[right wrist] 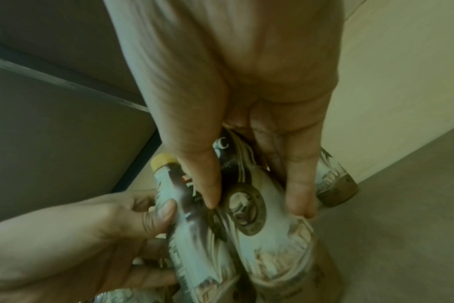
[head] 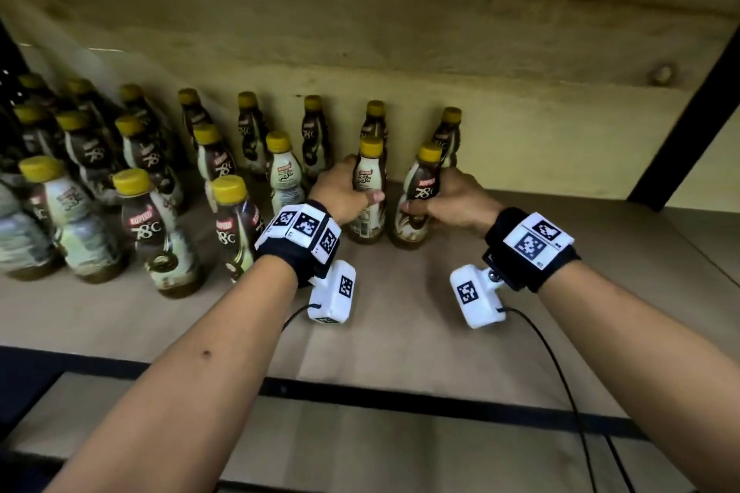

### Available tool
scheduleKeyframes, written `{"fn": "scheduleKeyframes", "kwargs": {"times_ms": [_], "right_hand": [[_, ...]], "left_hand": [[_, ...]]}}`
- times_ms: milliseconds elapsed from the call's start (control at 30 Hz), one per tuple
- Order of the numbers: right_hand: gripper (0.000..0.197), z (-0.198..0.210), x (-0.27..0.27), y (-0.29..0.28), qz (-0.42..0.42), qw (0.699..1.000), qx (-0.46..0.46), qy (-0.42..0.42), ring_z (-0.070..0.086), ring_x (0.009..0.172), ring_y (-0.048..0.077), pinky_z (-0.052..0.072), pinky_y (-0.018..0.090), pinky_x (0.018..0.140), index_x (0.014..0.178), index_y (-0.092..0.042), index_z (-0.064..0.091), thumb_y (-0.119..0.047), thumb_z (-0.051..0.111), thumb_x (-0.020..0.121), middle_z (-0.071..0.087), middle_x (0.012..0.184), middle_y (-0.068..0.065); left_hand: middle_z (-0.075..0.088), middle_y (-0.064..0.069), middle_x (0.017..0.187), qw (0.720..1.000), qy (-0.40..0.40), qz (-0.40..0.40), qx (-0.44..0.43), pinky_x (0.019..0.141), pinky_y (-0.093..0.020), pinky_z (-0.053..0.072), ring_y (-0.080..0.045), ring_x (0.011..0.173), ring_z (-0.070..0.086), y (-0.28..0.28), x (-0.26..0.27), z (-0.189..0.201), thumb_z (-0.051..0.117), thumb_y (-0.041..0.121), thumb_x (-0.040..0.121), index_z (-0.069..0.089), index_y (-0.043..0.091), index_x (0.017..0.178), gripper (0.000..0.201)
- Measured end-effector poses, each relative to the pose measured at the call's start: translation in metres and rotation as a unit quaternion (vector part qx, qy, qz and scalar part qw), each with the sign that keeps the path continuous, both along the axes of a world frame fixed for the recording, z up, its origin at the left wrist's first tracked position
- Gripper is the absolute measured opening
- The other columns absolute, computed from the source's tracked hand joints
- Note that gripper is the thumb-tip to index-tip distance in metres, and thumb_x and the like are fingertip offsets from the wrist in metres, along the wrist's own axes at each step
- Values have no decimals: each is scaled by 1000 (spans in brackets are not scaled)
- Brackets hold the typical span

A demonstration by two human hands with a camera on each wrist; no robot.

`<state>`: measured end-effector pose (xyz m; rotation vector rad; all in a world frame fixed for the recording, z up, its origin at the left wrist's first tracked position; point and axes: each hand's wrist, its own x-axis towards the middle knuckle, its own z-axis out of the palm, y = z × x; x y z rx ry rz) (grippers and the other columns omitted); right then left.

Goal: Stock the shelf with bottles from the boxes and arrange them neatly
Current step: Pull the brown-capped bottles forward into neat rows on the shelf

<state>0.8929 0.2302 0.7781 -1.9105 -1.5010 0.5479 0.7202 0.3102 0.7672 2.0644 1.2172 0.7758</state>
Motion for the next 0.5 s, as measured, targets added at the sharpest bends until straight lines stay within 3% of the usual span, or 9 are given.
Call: {"fn": "scheduleKeyframes", "kwargs": {"times_ms": [67, 167, 400, 500], "right_hand": [[31, 1, 5, -2, -25, 1000, -15, -7, 69, 84, 17, 59, 29, 64, 103, -21, 67, -28, 80, 76, 71, 99, 1], [31, 0, 12, -8, -53, 998, -26, -17, 72, 77, 20, 62, 37, 69, 101, -21, 68, -30, 81, 74, 73, 95, 3], [42, 2, 13, -15, -71, 997, -35, -15, 70, 82, 20, 62, 37, 70, 112, -19, 66, -31, 80, 75, 71, 100, 3], [40, 7, 14, -16, -57, 997, -48, -6, 69, 89, 20, 61, 39, 79, 112, -19, 66, -27, 80, 76, 71, 103, 3]], "left_hand": [[62, -3, 127, 1000, -16, -1, -12, 103, -40, 45, -23, 119, 57, 1, -2, -1, 74, 27, 81, 52, 18, 129, 53], [62, -3, 126, 999, -37, -4, -24, 103, -40, 45, -23, 118, 57, 0, -2, -4, 73, 23, 82, 53, 17, 127, 50], [61, -3, 128, 999, -43, 3, -22, 103, -40, 44, -25, 120, 55, -3, -1, -5, 72, 25, 84, 51, 19, 127, 49], [62, -4, 126, 1000, -26, 13, 1, 100, -37, 45, -26, 118, 57, -4, -2, -5, 73, 28, 82, 53, 19, 125, 48]]}}
